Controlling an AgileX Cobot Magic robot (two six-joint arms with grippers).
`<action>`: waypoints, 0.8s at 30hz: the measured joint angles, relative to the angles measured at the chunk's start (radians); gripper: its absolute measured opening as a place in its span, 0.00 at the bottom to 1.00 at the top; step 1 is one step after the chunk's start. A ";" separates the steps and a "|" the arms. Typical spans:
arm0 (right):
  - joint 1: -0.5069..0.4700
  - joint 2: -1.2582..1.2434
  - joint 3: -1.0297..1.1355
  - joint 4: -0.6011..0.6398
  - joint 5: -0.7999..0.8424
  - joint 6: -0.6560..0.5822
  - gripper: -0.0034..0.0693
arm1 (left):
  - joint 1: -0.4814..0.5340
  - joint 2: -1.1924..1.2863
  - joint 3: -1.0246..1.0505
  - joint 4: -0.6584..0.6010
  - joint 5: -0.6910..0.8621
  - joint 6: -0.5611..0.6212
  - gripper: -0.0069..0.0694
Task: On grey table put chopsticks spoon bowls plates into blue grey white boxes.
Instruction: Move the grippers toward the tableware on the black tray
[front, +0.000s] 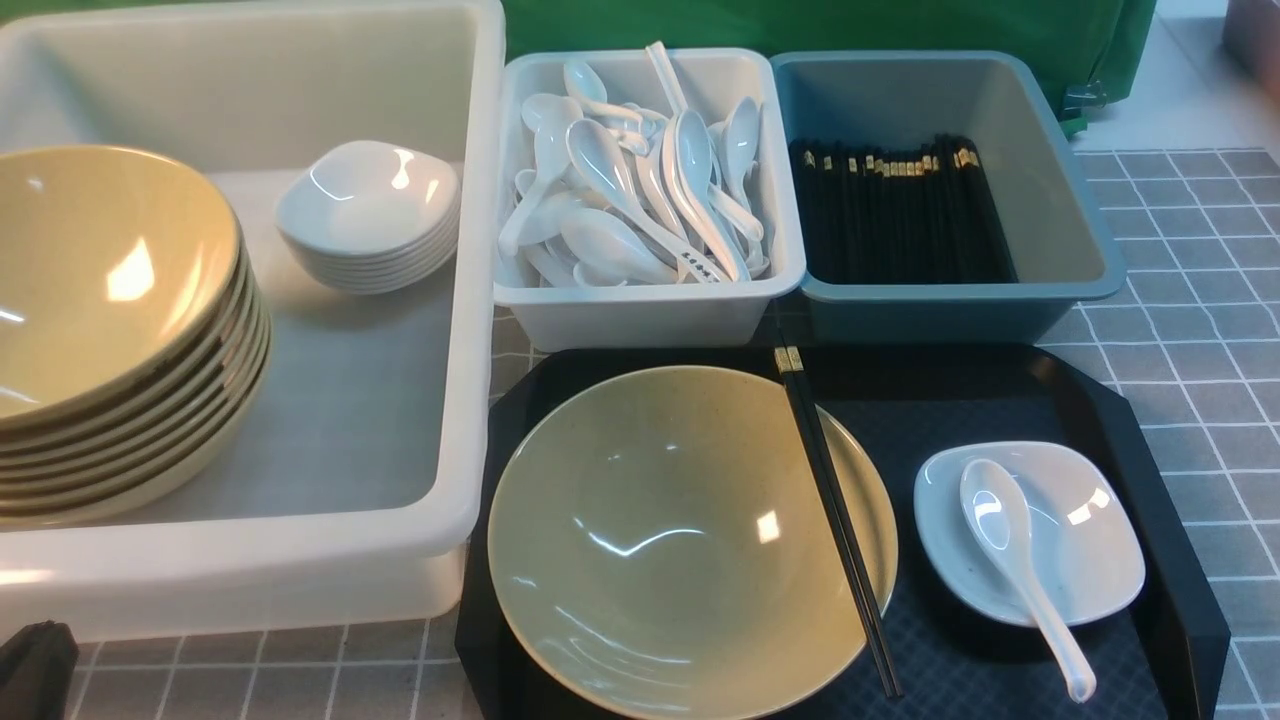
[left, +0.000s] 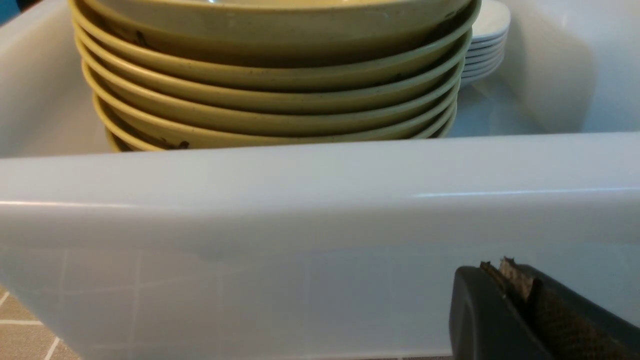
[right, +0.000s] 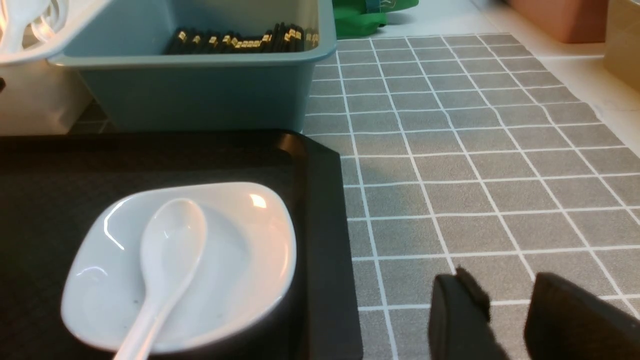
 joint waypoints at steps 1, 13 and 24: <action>0.000 0.000 0.000 0.000 0.000 0.000 0.38 | 0.000 0.000 0.000 0.000 0.000 0.000 0.08; 0.000 0.000 0.000 0.000 0.000 0.005 0.38 | 0.000 0.000 0.000 0.000 0.000 0.000 0.08; 0.000 0.000 0.000 0.000 0.000 0.005 0.38 | 0.000 0.000 0.000 0.006 -0.016 0.000 0.08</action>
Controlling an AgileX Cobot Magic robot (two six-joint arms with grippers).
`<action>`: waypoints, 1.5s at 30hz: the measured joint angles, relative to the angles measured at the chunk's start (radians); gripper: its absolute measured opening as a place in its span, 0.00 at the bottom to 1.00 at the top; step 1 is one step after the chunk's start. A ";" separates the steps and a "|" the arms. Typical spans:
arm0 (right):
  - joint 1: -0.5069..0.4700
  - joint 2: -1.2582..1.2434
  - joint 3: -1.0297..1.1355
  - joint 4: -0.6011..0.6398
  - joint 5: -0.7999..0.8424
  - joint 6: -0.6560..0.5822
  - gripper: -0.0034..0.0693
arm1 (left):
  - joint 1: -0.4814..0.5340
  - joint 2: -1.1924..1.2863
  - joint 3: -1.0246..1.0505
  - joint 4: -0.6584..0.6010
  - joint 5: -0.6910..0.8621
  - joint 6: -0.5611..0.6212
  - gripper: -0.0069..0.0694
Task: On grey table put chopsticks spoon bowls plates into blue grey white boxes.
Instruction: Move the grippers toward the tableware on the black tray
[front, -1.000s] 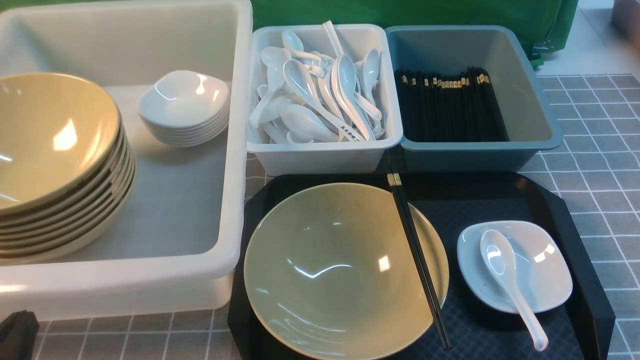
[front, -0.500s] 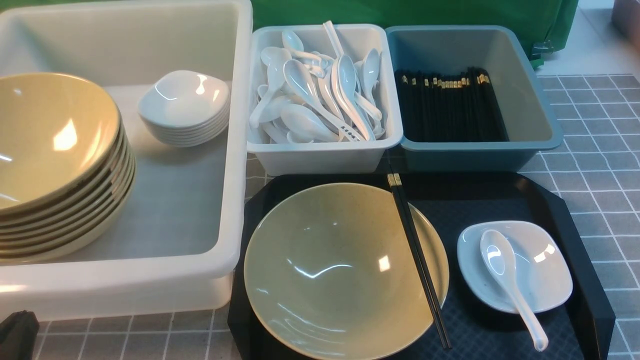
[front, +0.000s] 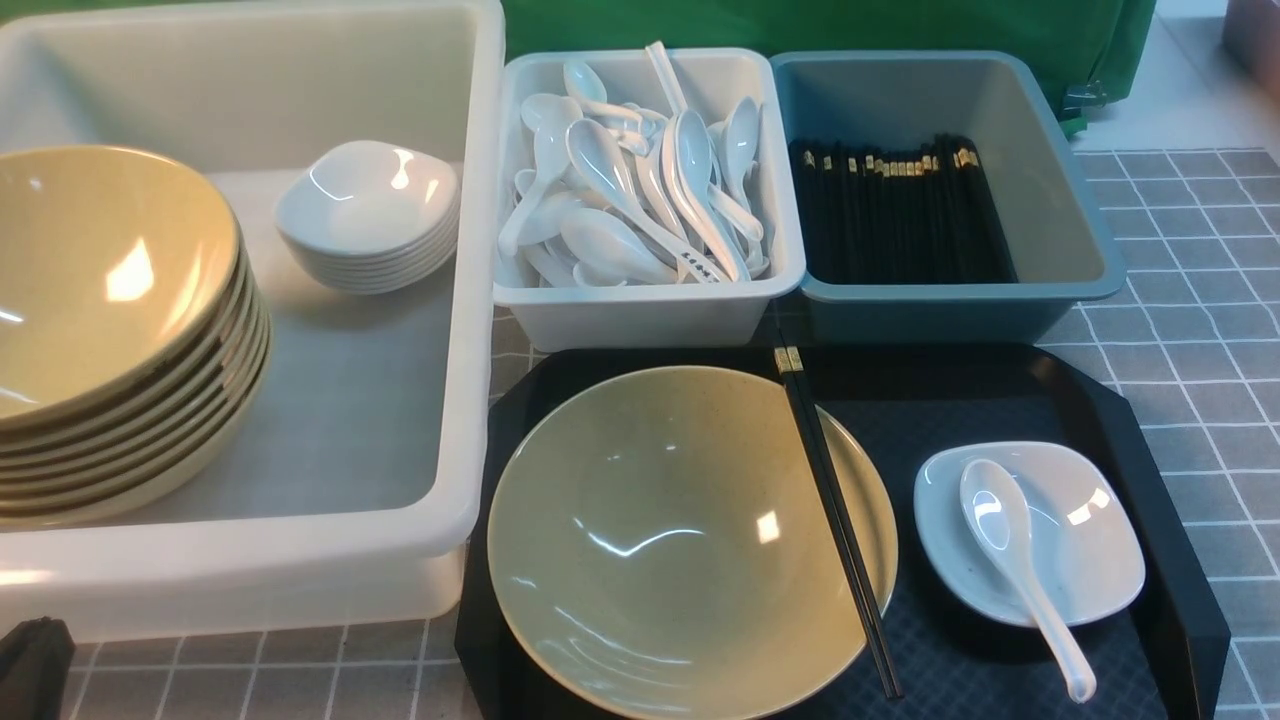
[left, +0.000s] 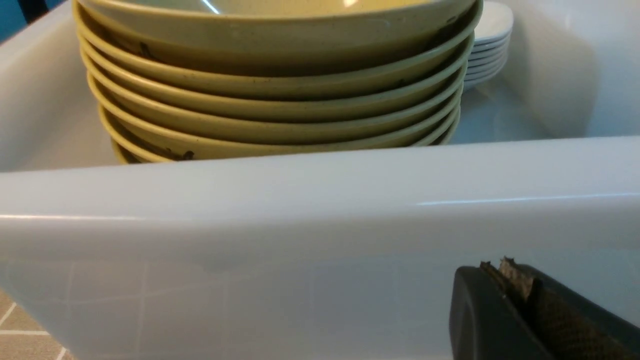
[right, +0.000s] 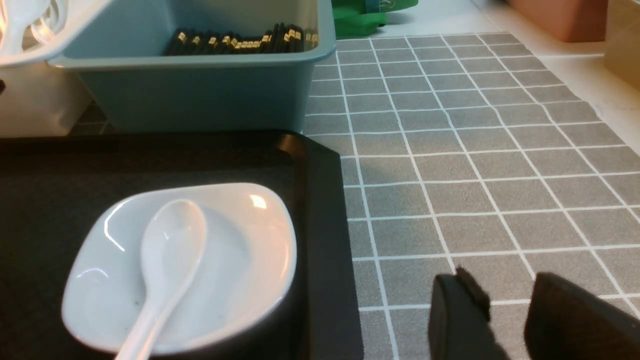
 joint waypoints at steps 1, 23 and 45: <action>0.000 0.000 0.000 0.000 0.000 0.000 0.38 | 0.000 0.000 0.000 -0.020 -0.005 0.000 0.08; 0.000 0.000 0.000 0.127 -0.092 0.899 0.38 | 0.000 0.000 0.000 -1.117 -0.186 -0.333 0.08; 0.195 0.225 -0.375 0.146 0.091 0.183 0.11 | 0.000 0.350 -0.614 -0.503 0.328 0.142 0.08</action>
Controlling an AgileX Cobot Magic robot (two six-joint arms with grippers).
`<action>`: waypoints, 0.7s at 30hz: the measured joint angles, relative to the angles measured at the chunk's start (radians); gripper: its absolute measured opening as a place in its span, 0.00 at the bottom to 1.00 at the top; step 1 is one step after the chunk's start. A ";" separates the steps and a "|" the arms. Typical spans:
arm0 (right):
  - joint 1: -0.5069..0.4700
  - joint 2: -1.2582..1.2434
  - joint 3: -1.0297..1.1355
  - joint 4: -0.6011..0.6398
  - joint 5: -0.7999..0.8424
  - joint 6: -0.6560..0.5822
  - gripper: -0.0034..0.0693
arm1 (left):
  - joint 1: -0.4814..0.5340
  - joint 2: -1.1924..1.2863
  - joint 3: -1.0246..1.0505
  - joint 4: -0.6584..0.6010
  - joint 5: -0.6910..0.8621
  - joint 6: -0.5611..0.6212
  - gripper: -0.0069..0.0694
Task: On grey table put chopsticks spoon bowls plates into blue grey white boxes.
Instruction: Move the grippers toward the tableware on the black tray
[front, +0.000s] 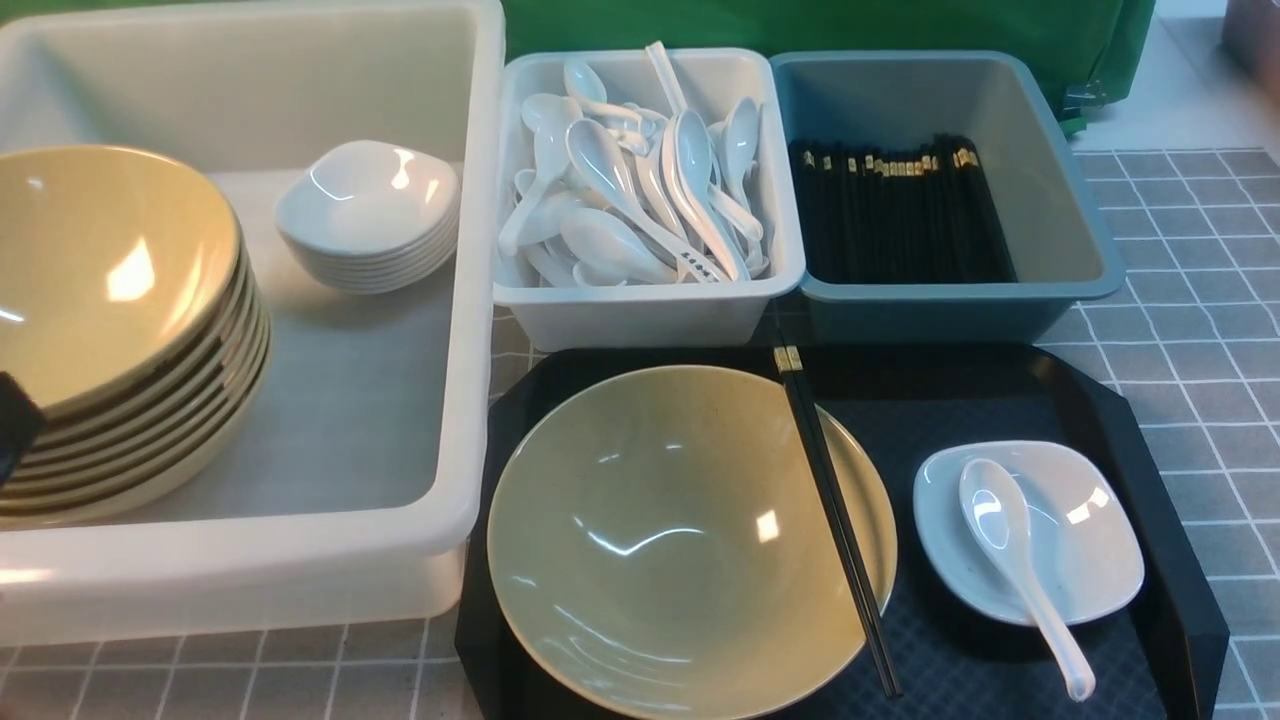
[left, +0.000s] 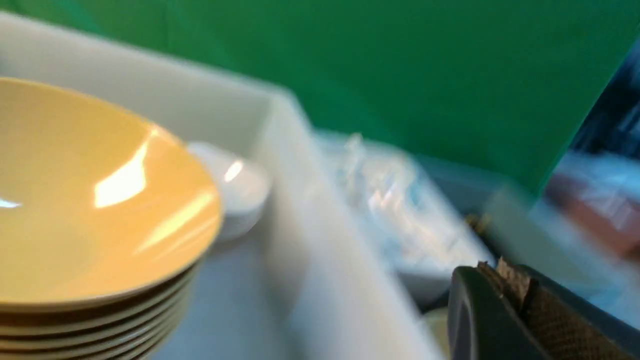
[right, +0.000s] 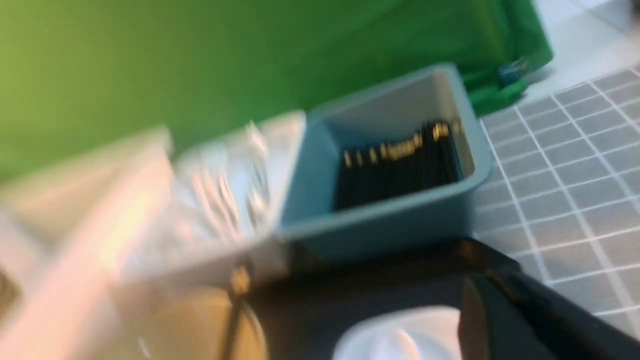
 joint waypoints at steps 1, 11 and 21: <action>0.018 0.069 -0.079 0.000 0.064 -0.083 0.09 | 0.001 0.084 -0.076 0.083 0.098 -0.008 0.08; 0.059 0.608 -0.503 0.001 0.653 -0.554 0.09 | -0.221 0.480 -0.381 0.364 0.509 0.009 0.08; 0.203 0.921 -0.620 0.008 0.699 -0.561 0.10 | -0.625 0.772 -0.527 0.463 0.553 0.012 0.08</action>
